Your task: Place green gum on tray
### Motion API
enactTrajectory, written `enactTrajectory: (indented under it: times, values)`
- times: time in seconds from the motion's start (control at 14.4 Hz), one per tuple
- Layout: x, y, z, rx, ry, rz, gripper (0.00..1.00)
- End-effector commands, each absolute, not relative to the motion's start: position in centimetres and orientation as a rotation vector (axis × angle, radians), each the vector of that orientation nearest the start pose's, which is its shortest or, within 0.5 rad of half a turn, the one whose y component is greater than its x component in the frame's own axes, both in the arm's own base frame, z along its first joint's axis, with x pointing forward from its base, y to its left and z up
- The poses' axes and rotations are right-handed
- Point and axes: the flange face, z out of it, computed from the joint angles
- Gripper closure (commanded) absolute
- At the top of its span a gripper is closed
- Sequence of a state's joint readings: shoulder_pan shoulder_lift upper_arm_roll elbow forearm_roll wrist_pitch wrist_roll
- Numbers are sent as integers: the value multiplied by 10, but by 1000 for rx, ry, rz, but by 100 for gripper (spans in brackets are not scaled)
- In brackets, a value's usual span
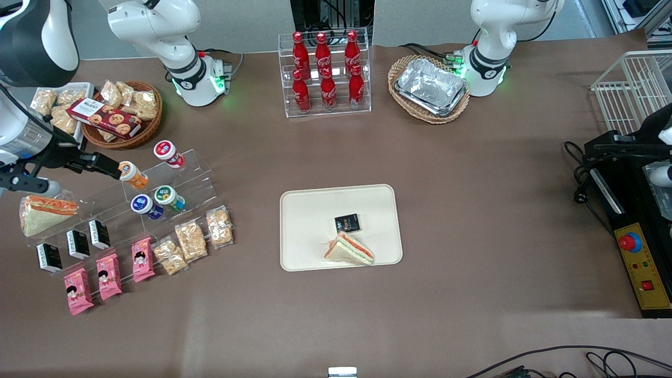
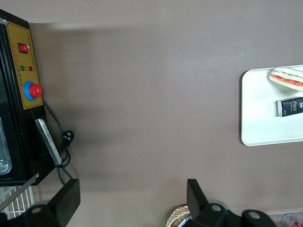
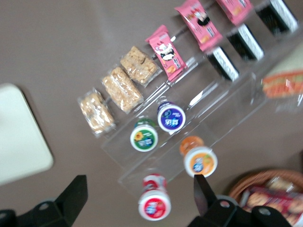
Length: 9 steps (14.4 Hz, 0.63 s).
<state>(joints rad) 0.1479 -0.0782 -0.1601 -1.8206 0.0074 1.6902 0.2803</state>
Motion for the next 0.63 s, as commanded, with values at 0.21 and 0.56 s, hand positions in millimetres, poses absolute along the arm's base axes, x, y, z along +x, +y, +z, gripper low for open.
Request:
enactTrajectory:
  times: [0.21,0.56]
  values:
    - [538,2,566,-2845,1119,124,0]
    - [547,5,541,-2798,1193,208,0]
